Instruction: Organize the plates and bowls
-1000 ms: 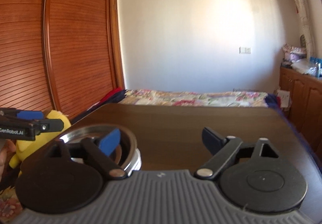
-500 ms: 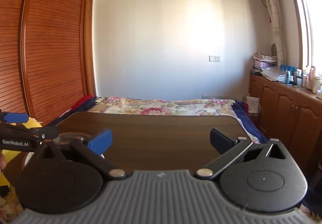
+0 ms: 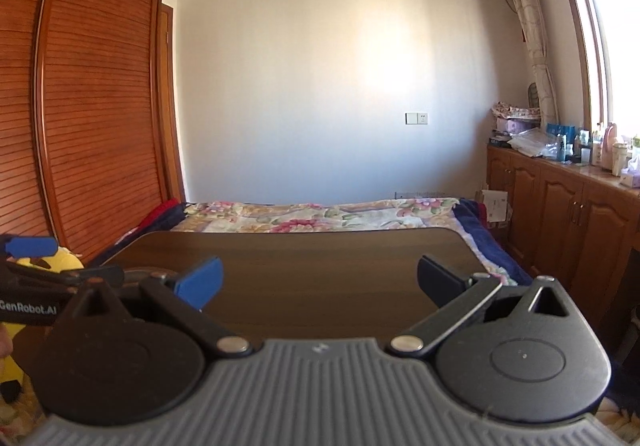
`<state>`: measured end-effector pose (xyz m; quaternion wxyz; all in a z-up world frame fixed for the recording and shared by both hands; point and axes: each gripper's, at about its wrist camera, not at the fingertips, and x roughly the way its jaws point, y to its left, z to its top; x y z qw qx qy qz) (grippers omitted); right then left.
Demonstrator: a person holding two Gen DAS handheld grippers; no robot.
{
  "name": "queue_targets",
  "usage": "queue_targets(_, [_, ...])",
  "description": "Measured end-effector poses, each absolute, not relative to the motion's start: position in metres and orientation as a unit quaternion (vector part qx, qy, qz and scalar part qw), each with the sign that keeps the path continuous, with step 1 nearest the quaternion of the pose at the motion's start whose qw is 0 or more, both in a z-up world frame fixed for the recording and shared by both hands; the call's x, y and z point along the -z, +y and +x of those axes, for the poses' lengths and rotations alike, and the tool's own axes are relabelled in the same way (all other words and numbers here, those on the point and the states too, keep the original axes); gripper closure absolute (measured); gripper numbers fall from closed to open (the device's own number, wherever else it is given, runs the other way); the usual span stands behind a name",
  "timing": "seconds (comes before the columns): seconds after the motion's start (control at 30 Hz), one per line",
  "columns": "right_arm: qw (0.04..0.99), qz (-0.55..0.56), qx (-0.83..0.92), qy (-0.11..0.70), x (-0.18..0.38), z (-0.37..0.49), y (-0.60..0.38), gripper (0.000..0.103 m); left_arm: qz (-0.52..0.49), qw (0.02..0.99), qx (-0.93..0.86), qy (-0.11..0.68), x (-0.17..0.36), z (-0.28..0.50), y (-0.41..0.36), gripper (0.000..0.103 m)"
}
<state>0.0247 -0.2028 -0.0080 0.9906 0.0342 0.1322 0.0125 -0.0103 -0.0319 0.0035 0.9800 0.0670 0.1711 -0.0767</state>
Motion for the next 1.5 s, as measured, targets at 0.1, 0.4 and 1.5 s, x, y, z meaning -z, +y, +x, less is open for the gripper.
queue_targets(0.1, [0.990, 0.037, -0.015, 0.137, 0.010, 0.026, -0.202, 0.000, 0.064, 0.980, 0.071, 0.175, 0.000, -0.011, -0.027, 0.000])
queue_targets(0.4, [0.991, 0.021, -0.014, 0.134, 0.012, 0.020, -0.195, 0.000, 0.058, 0.981, 0.055, 0.178, 0.006, -0.016, -0.013, 0.000])
queue_targets(1.5, [0.989, 0.006, -0.004, 0.147, 0.031, 0.023, -0.186, 0.000, 0.046, 0.977, 0.037, 0.205, 0.033, -0.006, 0.007, 0.000])
